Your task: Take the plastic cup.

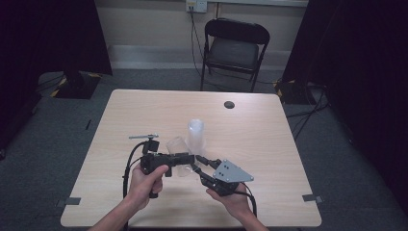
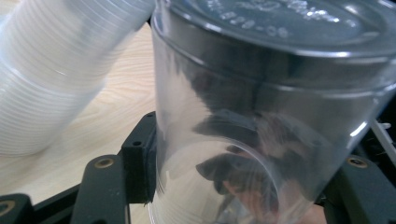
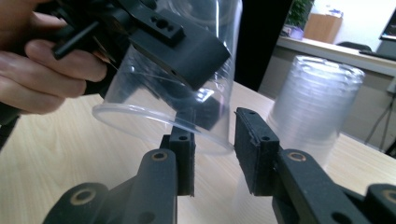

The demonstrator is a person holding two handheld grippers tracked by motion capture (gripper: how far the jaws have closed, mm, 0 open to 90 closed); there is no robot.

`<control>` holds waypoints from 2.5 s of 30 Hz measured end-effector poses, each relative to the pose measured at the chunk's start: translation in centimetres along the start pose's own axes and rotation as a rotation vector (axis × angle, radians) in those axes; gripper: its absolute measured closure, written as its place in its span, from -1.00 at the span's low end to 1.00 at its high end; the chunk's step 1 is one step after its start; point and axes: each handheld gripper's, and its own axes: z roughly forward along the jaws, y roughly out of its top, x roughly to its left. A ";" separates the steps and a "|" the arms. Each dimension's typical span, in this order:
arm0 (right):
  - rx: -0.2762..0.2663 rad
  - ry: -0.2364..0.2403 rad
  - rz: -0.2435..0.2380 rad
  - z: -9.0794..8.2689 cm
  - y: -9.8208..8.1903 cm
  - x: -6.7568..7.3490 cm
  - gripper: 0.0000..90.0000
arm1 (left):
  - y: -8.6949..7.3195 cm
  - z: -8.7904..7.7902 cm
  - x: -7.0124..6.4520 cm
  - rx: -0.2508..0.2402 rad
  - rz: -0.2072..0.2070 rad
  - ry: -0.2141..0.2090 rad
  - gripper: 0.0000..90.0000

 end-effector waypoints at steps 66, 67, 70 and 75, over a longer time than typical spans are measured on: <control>-0.094 -0.050 0.022 -0.8 0.3 -0.9 1.00 | -0.8 1.3 -1.2 0.040 0.112 -0.095 -0.60; -0.092 -0.055 0.023 -0.9 0.3 -1.0 1.00 | -0.8 1.3 -1.2 0.042 0.114 -0.093 -0.60; -0.087 -0.059 0.038 -1.0 0.4 -1.5 1.00 | -0.8 1.2 -1.2 0.040 0.122 -0.081 -0.61; -0.072 -0.054 0.064 -1.2 0.4 -2.1 1.00 | -0.8 1.2 -1.1 0.048 0.140 -0.061 -0.65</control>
